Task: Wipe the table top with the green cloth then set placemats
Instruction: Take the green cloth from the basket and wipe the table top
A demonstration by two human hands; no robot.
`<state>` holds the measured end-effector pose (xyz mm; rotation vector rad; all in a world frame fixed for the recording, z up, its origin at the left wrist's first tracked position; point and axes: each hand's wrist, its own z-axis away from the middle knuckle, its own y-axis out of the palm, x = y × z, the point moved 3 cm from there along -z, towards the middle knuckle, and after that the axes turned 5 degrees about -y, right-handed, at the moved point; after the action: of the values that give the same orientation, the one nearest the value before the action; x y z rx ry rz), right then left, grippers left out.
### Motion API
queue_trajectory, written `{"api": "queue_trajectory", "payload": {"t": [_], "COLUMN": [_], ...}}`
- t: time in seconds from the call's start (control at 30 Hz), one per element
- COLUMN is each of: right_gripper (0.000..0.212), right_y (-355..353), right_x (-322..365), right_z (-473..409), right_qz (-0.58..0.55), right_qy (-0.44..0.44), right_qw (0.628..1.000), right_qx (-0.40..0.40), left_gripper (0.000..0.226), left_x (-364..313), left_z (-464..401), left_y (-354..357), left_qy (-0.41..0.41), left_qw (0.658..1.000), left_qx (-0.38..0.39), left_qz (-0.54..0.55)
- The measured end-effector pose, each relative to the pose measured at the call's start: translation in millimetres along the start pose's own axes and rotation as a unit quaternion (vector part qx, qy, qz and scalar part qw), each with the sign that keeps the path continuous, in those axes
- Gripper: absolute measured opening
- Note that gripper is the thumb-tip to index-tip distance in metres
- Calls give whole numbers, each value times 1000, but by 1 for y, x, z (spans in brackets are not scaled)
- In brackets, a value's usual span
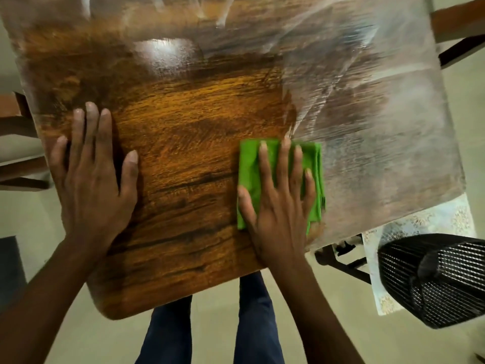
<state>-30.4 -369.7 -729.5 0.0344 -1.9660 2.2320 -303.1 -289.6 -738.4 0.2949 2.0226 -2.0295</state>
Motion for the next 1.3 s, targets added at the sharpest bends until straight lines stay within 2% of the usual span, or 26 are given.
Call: {"api": "queue_trajectory", "payload": {"t": [0.13,0.2,0.27,0.33,0.47,0.53,0.6,0.7,0.77,0.83,1.0,1.1,1.3], "right_gripper": [73,72,69,70,75,76,75,74,74,73,69,67,70], "right_y": [-11,-15,-14,-6,5,3,-1,-10,-15,-18,-27,-29,-23], "right_x": [-37,-50,-55,-35,-4,-22,-61,-122,-143,-146,-134,-136,-158], "right_z": [-115,-139,-116,-57,54,67,60,29,-11,-61,-158,-123,29], "right_qz": [-11,1,-13,-35,-89,-91,-82,-52,-35,-30,-15,-15,-25], "right_qy": [-57,-64,-72,-87,-179,-180,-137,-78,-83,-96,-96,-107,-85], "right_qw": [997,996,997,996,978,978,987,996,996,995,994,994,995], "right_qx": [-51,-55,-40,-9,54,50,29,6,-10,-23,-47,-31,44], "left_gripper": [66,65,65,65,66,65,64,66,65,63,62,62,62], "left_x": [-1,-4,-12,-10,-16,-22,-52,-135,-190,-230,-246,-247,-246], "left_z": [1,-1,2,3,7,7,14,22,16,6,1,1,0], "left_y": [4,3,1,1,5,2,5,24,51,71,84,82,83], "left_qy": [-2,-5,-14,-31,-36,-53,-76,-27,27,31,14,19,10], "left_qw": [1000,999,998,997,992,991,993,998,998,998,997,997,998], "left_qx": [-7,-8,-15,-4,-15,-12,-4,16,19,23,29,25,36], "left_qz": [-22,-48,-64,-74,-121,-120,-94,-61,-55,-45,-64,-64,-58]}}
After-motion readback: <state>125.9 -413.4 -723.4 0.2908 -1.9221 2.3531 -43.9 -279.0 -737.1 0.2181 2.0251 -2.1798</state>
